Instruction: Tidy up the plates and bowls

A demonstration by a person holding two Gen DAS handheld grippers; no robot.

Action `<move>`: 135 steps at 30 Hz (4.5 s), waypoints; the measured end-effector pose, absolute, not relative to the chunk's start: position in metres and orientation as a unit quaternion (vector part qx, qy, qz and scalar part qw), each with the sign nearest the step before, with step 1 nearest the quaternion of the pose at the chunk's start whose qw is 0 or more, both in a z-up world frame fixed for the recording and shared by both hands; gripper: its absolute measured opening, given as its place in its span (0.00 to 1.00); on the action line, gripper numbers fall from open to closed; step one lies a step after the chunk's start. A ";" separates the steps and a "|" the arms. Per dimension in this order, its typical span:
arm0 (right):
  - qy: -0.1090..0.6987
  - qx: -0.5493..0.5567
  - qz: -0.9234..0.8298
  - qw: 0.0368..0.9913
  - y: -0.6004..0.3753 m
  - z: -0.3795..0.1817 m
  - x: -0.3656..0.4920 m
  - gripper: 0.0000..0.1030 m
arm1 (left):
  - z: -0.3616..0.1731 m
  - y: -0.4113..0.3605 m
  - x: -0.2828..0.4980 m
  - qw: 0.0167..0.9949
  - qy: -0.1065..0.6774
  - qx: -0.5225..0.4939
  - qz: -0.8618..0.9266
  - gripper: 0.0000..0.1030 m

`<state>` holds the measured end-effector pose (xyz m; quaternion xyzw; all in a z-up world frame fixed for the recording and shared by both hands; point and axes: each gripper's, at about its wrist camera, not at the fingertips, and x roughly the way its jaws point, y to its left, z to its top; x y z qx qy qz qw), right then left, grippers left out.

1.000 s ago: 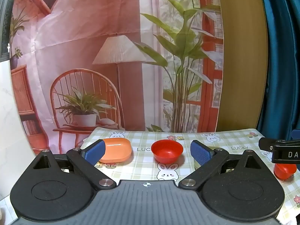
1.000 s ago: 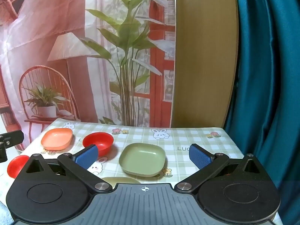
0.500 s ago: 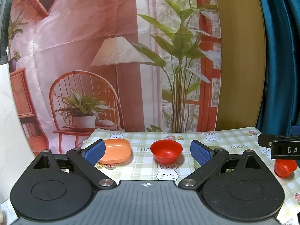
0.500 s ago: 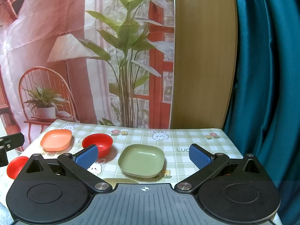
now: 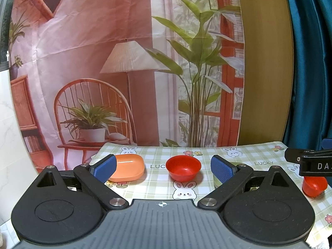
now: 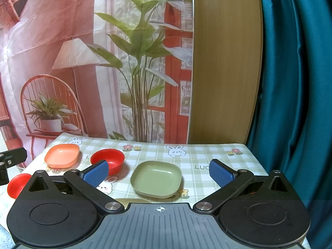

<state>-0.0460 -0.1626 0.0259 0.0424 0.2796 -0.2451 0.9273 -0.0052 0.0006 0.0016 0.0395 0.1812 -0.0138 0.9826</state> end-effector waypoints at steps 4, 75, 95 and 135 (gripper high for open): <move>0.280 0.042 -0.245 0.927 -0.162 0.026 -0.046 1.00 | 0.002 0.000 -0.005 0.982 0.182 0.040 -0.014 0.96; 0.273 0.008 -0.309 0.911 -0.298 0.028 -0.037 0.99 | -0.021 -0.119 0.097 0.965 0.209 0.095 -0.126 0.79; 0.340 0.042 -0.402 0.849 -0.437 -0.062 -0.110 0.72 | -0.112 -0.283 0.151 0.915 0.294 0.073 -0.266 0.75; 0.394 0.201 -0.373 0.816 -0.463 -0.161 -0.129 0.19 | -0.204 -0.370 0.172 0.836 0.409 0.099 -0.351 0.12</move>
